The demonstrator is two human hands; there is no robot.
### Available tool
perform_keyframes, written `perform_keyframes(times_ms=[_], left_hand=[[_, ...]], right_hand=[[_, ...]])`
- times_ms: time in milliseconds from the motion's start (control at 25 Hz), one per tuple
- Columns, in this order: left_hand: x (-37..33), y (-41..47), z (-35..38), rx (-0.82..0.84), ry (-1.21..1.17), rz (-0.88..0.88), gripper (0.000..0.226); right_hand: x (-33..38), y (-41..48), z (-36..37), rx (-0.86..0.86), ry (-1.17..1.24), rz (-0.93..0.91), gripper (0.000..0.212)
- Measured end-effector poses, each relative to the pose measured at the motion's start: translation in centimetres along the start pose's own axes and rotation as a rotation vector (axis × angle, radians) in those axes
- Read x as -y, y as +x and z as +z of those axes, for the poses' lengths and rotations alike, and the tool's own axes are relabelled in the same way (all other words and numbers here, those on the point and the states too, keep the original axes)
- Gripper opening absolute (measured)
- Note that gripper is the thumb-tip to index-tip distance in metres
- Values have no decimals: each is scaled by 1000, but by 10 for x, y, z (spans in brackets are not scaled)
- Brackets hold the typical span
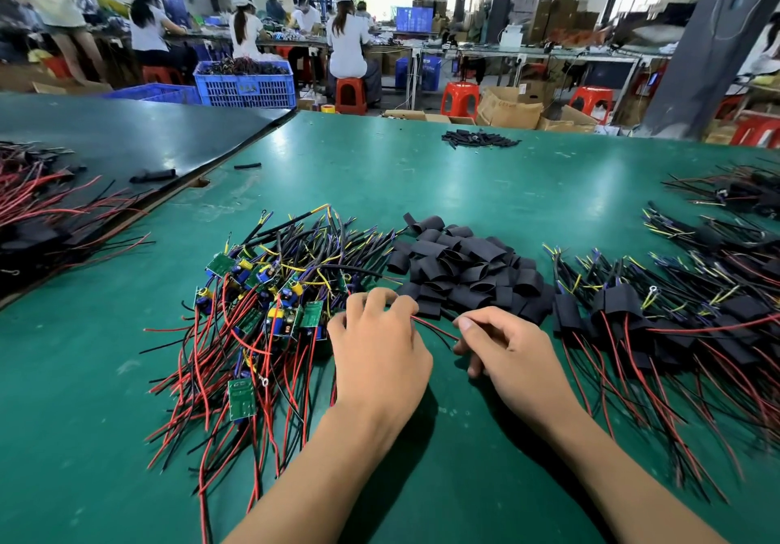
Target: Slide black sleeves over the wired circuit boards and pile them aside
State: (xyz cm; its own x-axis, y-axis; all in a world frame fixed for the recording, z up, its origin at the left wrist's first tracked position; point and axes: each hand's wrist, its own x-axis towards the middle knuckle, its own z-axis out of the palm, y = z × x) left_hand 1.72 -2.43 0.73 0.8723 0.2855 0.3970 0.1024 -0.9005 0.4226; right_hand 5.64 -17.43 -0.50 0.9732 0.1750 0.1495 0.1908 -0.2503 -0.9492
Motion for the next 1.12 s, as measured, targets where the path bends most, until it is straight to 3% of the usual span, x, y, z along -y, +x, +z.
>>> perform_keyframes(times_ms=[160, 440, 600, 840, 1000, 1120], left_hand=[[3, 5, 5, -67, -382, 25, 20], [11, 6, 8, -46, -187, 42, 28], [12, 9, 12, 22, -304, 54, 35], [1, 6, 2, -155, -649, -39, 34], [-25, -9, -4, -40, -870, 0, 42], [-34, -15, -2, 15, -879, 58, 38]], right_hand=[[0, 0, 0, 4, 3, -3, 15], [-1, 0, -1, 11, 10, -11, 11], [-1, 0, -2, 20, 9, -19, 11], [-2, 4, -7, 76, 17, -5, 16], [-1, 1, -5, 272, 190, -115, 34], [-3, 0, -3, 347, 429, -97, 28]])
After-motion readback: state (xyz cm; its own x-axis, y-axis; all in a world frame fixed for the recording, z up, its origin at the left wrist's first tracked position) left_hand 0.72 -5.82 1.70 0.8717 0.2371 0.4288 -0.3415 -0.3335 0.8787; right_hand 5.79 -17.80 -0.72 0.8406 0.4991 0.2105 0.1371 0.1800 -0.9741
